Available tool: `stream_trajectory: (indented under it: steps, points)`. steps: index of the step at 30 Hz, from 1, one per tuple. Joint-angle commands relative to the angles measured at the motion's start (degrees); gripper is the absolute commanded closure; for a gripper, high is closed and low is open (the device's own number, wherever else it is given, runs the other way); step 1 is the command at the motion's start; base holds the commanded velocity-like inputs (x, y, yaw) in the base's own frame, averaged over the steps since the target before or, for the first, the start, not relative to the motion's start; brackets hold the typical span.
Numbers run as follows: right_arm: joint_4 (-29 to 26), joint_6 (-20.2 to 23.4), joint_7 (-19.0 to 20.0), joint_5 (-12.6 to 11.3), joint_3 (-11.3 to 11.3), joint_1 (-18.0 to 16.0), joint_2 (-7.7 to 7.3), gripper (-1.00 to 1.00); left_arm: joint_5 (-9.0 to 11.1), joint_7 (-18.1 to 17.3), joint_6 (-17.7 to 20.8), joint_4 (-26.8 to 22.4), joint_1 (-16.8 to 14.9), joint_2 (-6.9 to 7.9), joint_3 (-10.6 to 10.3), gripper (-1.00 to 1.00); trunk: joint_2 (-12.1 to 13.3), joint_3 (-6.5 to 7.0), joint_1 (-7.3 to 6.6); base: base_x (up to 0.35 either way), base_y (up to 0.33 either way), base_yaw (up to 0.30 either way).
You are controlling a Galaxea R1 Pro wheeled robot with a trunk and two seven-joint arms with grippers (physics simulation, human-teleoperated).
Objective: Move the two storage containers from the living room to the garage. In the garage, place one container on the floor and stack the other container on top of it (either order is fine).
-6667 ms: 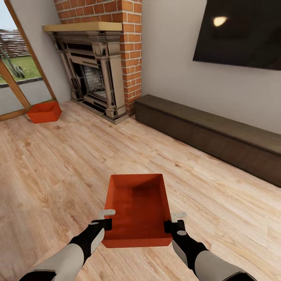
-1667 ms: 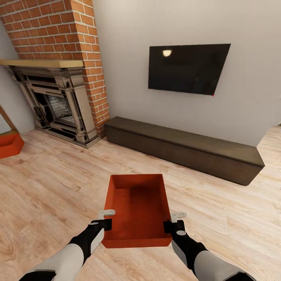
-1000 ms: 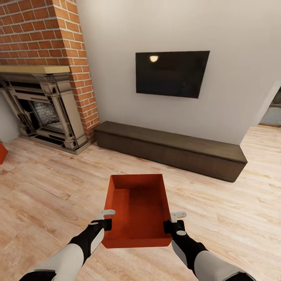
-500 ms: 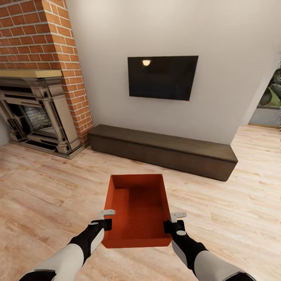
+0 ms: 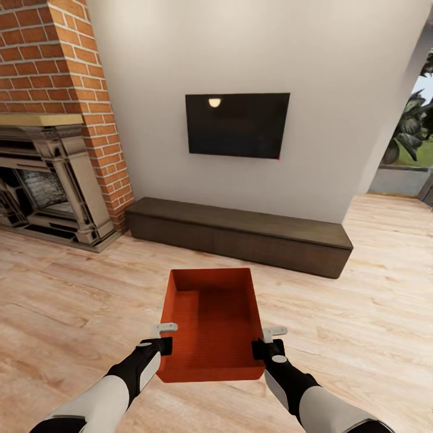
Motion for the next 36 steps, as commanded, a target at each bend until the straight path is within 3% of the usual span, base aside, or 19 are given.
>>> stream_trajectory:
  steps: [1,36]
  points:
    - [0.15,-0.2,0.04,-1.25,-0.15,-0.06,0.24,1.0,-0.1,0.47,0.32,-0.29,0.01,-0.06,0.08,1.0,-0.03,0.03,0.0,0.0,0.0,-0.121]
    - [0.15,-0.17,0.04,-1.31,-0.22,-0.06,0.24,1.0,-0.1,0.49,0.32,-0.29,0.0,0.02,0.04,1.0,-0.03,3.02,0.0,0.0,0.0,-0.121]
